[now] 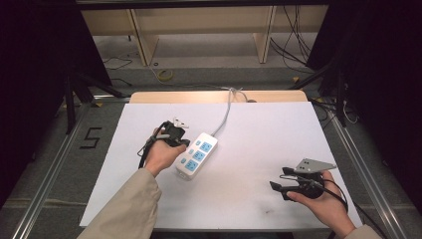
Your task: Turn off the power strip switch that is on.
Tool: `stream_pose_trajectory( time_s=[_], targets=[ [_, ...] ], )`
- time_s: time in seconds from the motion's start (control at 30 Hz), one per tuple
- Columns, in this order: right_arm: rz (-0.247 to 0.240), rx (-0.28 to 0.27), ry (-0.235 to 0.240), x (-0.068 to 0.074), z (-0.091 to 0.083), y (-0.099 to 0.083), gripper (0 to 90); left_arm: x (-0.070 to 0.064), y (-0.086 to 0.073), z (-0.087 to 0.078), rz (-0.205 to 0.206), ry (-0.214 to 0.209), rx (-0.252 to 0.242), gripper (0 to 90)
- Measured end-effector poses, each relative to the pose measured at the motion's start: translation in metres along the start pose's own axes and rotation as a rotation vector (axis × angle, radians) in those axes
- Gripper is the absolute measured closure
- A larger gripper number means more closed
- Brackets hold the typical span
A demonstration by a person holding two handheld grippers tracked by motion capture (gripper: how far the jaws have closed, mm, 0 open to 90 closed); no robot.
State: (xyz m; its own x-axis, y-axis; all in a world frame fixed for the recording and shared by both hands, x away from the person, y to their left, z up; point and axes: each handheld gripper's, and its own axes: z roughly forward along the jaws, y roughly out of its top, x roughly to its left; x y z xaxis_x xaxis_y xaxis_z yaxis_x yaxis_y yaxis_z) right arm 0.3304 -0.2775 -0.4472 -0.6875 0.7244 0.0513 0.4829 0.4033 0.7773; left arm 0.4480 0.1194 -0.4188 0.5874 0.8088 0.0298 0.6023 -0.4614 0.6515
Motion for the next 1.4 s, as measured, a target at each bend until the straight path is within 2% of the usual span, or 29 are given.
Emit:
stream_pose_trajectory(
  time_s=[1.4],
  targets=[
    [-0.002,0.002,0.001,0.0,0.0,0.0,29.8,0.0,0.004,0.016,0.003,-0.01,0.034,89.7]
  ],
)
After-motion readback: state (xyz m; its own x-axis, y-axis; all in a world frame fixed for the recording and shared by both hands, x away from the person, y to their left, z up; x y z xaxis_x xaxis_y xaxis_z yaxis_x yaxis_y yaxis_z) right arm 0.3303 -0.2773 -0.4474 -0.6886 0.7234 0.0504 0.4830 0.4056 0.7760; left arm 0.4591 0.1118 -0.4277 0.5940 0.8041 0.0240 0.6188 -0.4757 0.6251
